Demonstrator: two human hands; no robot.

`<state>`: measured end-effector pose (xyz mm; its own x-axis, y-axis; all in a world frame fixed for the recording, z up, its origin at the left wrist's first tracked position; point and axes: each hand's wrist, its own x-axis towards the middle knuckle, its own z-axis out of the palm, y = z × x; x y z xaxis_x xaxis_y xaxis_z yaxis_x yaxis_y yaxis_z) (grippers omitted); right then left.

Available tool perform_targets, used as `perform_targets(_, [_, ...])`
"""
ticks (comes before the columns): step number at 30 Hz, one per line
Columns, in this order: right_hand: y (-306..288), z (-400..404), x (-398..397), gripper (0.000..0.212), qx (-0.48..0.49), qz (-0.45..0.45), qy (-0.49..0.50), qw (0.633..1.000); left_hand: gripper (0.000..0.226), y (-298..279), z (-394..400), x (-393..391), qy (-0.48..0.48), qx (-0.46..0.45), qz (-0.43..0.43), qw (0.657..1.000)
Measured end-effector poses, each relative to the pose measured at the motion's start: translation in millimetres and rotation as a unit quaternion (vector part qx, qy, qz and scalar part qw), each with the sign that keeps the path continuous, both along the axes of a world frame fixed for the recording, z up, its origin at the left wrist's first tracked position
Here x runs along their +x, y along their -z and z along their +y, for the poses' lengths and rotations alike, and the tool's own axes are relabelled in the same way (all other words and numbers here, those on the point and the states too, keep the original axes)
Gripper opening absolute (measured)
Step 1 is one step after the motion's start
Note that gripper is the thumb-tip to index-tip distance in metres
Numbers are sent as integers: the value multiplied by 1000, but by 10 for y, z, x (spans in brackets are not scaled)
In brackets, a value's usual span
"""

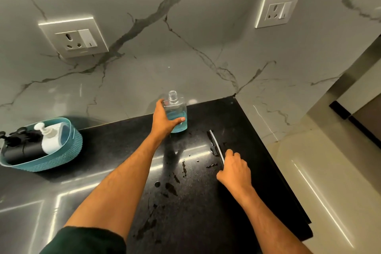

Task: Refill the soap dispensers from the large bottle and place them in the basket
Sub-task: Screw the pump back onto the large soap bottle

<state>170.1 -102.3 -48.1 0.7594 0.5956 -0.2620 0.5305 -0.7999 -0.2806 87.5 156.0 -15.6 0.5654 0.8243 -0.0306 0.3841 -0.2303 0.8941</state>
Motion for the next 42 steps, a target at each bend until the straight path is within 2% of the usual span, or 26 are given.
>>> perform_targets(4, [3,-10,26,62,-16,21,2,1000,91,18,14,31,-4,-6,-8,1000])
perform_targets(8, [-1,5,45,56,-8,40,8,999,73,15,43,58,-36,-21,-15,999])
perform_targets(16, [-80,54,112,28,135,68,62,987,68,-3,-29,-39,-46,-18,-24,999])
perform_targets(23, [-278,267,-6,28,239,135,101,956,62,-49,-160,-460,-48,-3,-34,998])
perform_targets(32, [-522,623,-472,17,339,244,51,907,62,-203,-277,-1361,-100,6,-59,993])
perform_targets(39, [-834,730,-912,22,370,283,-22,884,68,-278,-377,-2008,-147,1,-59,987])
perform_targets(42, [-1027,767,-1086,24,389,269,-53,880,67,-276,-425,-2277,-163,3,-61,985])
